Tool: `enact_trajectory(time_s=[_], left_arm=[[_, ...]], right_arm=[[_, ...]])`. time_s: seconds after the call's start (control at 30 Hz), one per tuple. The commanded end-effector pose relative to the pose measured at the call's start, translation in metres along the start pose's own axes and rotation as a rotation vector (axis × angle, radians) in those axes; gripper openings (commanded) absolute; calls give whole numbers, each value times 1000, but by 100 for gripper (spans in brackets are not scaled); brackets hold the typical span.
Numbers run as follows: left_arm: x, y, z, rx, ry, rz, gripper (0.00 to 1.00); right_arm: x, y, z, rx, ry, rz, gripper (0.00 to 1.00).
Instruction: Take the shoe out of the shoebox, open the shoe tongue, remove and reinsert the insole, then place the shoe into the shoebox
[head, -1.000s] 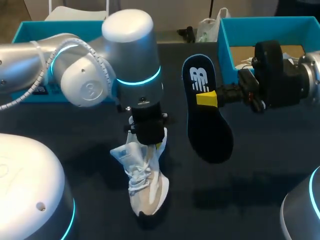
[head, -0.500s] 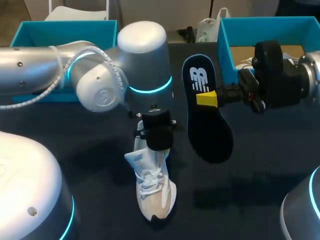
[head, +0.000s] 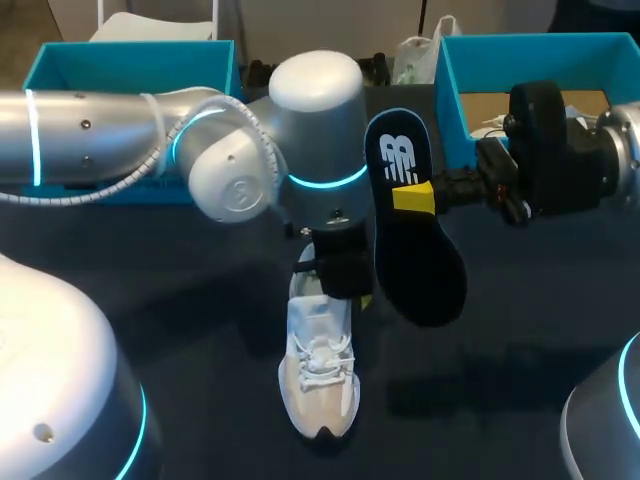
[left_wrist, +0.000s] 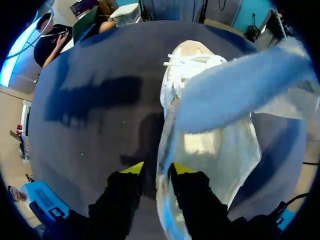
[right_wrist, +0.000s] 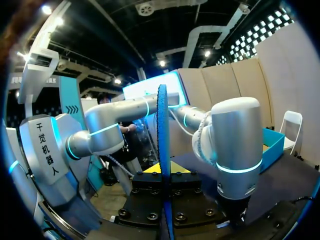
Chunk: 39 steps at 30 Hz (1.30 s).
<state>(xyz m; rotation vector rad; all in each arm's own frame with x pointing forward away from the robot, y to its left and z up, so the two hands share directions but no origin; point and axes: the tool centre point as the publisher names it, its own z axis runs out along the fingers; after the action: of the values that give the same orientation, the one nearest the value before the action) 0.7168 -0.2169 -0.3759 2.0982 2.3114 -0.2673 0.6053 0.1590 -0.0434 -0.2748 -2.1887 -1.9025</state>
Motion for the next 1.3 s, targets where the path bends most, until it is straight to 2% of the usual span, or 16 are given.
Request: enact_trajectory(time_s=[0.03,0.23,0.37,0.53,1.2,1.23,1.3], left_arm=[[10,5,-19,2,-60,4,100],[19,8,-71,14,-255,20,100],[18,5,-105,7,-417,52,100],[11,6,-133,0,-639,93,100],[10,6,-133,1,-643,109,100],[3,8,-136,-55,-711,96,100],[-2,9,-144,-70,-789,109,100]], right_arm=[[0,0,2,1,-1,1,0],[0,0,2,1,-1,1,0],[0,0,2,1,-1,1,0],[0,0,2,1,-1,1,0],[0,0,2,1,-1,1,0],[0,0,2,1,-1,1,0],[0,0,2,1,-1,1,0]])
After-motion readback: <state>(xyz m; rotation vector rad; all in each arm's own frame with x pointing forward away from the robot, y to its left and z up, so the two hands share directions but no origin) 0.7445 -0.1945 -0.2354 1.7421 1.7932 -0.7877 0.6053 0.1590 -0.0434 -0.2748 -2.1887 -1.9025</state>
